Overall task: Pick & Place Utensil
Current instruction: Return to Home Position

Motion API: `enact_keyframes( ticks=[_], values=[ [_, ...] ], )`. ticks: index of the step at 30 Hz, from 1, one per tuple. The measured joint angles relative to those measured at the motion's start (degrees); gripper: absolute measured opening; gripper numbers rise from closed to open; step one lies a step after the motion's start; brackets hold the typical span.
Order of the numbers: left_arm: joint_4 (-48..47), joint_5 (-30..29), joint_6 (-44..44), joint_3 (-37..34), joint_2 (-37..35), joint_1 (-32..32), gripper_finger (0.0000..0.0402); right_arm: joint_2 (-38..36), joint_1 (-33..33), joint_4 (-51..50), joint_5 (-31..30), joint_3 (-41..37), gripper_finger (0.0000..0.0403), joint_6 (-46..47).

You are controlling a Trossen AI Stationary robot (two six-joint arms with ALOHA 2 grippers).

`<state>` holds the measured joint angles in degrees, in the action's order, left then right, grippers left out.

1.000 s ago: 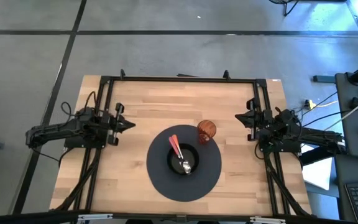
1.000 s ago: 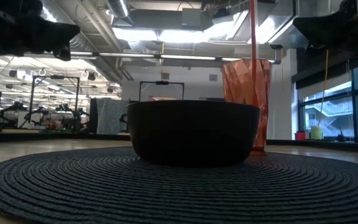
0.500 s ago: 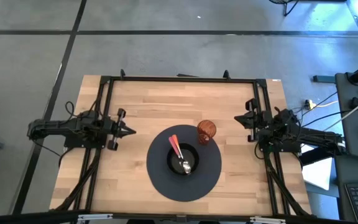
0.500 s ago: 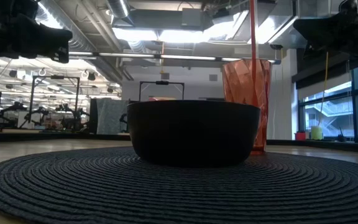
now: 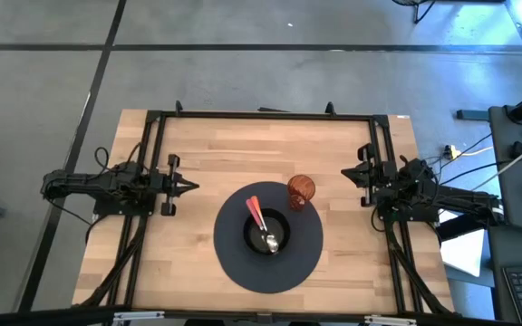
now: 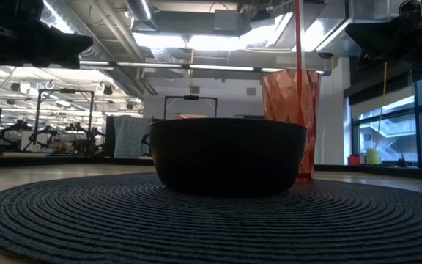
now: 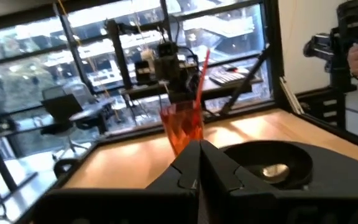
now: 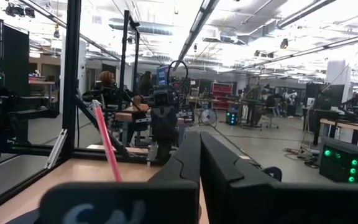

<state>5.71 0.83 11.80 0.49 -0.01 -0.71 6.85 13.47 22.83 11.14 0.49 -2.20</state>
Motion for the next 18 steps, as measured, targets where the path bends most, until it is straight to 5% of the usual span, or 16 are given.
enact_keyframes(
  ticks=[18],
  values=[
    [-1.91, -7.18, -5.1, 0.0, 0.0, 0.07, 0.0002, 0.0, 0.0, -2.58, -0.42, 0.02, 0.0002, 0.22]
  ],
)
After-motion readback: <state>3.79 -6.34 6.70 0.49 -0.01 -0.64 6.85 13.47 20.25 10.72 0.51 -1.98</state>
